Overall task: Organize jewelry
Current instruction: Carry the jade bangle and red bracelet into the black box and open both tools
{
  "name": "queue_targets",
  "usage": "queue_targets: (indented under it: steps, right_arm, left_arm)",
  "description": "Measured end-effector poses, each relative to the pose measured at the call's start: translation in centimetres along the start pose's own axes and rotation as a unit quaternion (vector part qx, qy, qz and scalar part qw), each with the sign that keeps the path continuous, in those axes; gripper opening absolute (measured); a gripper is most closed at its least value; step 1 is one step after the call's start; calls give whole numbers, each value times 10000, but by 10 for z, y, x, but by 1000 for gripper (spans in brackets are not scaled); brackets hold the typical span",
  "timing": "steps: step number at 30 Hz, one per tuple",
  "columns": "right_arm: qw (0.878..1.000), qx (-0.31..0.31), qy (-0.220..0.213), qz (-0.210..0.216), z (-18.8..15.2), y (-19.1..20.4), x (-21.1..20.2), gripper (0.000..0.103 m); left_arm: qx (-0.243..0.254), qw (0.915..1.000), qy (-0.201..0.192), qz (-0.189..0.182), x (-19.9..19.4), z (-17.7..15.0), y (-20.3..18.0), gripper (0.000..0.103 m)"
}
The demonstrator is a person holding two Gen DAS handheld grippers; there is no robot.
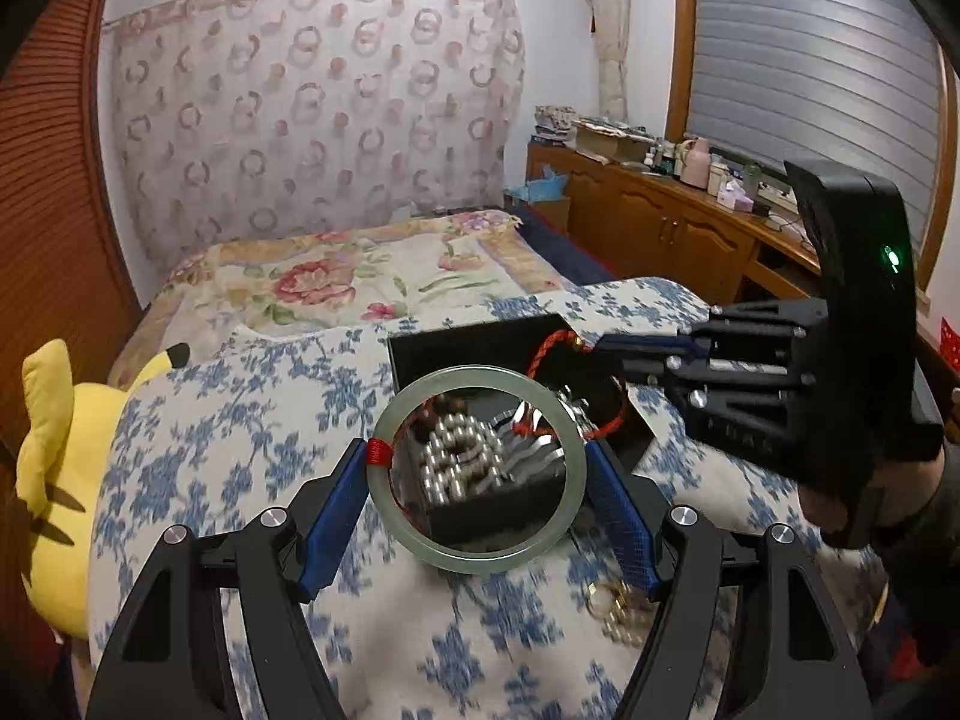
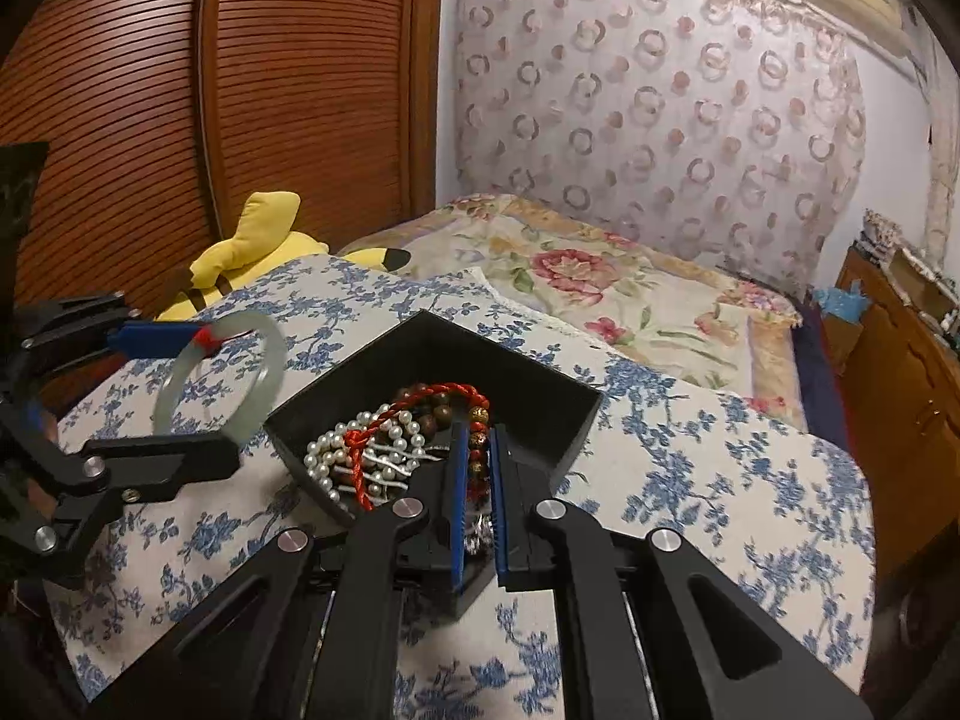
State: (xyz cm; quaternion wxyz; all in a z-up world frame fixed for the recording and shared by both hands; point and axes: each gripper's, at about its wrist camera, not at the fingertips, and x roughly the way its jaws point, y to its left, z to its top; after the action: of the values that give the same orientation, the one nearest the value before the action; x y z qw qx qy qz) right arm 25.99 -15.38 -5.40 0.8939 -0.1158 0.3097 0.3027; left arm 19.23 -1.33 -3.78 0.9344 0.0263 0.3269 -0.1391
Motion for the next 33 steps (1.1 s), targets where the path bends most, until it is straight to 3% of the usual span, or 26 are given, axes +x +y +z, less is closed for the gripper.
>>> queue_targets:
  steps: [6, 8, 9, 21, 33]
  right_arm:
    - [9996, 124, 117, 216, 3, -12, 19, 10]
    - [9994, 193, 95, 264, 2, -18, 19, 29]
    - [9993, 234, 78, 275, 1, -21, 19, 30]
    - [9972, 690, -137, 235, -7, -59, 11, 30]
    - [9970, 703, -187, 253, -12, -65, 9, 30]
  left_arm:
    - [-33, 10000, 88, 9, 24, 18, 10, 69]
    - [-41, 9999, 150, 20, 33, 21, 13, 69]
    - [-46, 9998, 187, 11, 38, 23, 14, 69]
    - [138, 9983, 567, -18, 89, 31, 8, 69]
    - [355, 9968, 703, 103, 96, 29, -2, 69]
